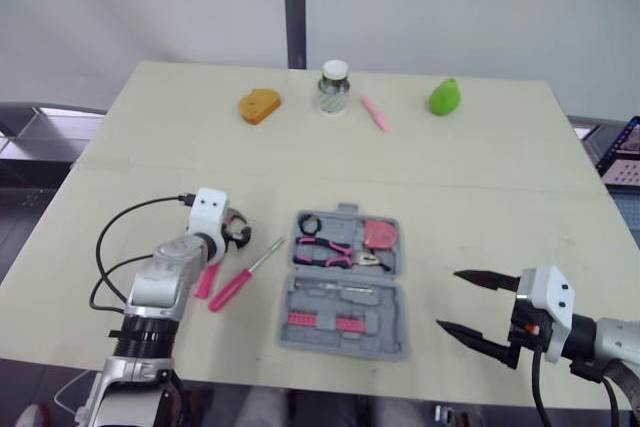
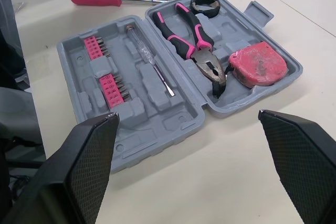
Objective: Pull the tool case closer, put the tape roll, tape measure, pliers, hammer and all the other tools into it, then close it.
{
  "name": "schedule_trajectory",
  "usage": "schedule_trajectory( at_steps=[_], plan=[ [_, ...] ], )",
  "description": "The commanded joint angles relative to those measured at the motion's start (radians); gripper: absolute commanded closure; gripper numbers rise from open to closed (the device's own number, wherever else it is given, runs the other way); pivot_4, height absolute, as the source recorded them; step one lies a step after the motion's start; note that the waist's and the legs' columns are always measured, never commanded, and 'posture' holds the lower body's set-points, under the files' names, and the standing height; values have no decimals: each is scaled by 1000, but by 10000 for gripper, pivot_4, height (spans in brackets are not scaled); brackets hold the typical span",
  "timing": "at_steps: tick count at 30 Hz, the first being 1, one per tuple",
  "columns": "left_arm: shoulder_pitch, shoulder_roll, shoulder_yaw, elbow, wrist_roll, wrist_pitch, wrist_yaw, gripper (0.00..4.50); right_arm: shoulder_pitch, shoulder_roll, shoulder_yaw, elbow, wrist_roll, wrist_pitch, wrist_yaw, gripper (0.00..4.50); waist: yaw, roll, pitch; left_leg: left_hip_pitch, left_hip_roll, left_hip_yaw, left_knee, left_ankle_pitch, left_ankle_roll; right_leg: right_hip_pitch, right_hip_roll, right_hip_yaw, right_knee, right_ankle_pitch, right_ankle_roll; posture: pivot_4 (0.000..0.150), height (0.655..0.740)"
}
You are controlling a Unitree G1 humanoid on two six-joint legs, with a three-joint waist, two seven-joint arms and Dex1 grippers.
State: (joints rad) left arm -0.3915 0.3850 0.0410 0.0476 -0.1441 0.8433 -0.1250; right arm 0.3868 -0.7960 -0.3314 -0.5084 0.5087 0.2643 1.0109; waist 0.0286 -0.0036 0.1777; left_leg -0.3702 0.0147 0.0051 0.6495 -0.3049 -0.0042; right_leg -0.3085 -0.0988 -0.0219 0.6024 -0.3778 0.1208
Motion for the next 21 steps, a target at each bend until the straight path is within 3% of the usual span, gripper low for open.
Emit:
schedule_trajectory(
  at_steps=[1, 4, 10, 21],
  plan=[
    [-3, -11, 4, 18, 18, -5, 0, 2787, 0, -2, -36, -25, 17, -1, -2, 0, 0, 0, 0, 0, 0, 0, 0, 0, 0, 0, 0, 0, 0, 0, 0, 1500, 7159],
    [-3, -13, 8, 26, 21, -11, -2, 14204, 0, -3, -37, -25, 18, -1, -1, 0, -2, 0, 0, 0, 0, 0, 0, 0, 0, 0, 0, 0, 0, 0, 0, 1500, 7159],
    [-7, -15, 9, 36, 33, -20, -7, 44269, 1, -5, -39, -27, 19, 2, 0, 0, -3, 0, 0, 0, 0, 0, 0, 0, 0, 0, 0, 0, 0, 0, 0, 1500, 7159],
    [18, -4, 25, -1, 33, -9, -23, 44733, 4, 0, -32, -40, 20, 8, -9, 0, -4, 0, 0, 0, 0, 0, 0, 0, 0, 0, 0, 0, 0, 0, 0, 1500, 7159]
  ],
)
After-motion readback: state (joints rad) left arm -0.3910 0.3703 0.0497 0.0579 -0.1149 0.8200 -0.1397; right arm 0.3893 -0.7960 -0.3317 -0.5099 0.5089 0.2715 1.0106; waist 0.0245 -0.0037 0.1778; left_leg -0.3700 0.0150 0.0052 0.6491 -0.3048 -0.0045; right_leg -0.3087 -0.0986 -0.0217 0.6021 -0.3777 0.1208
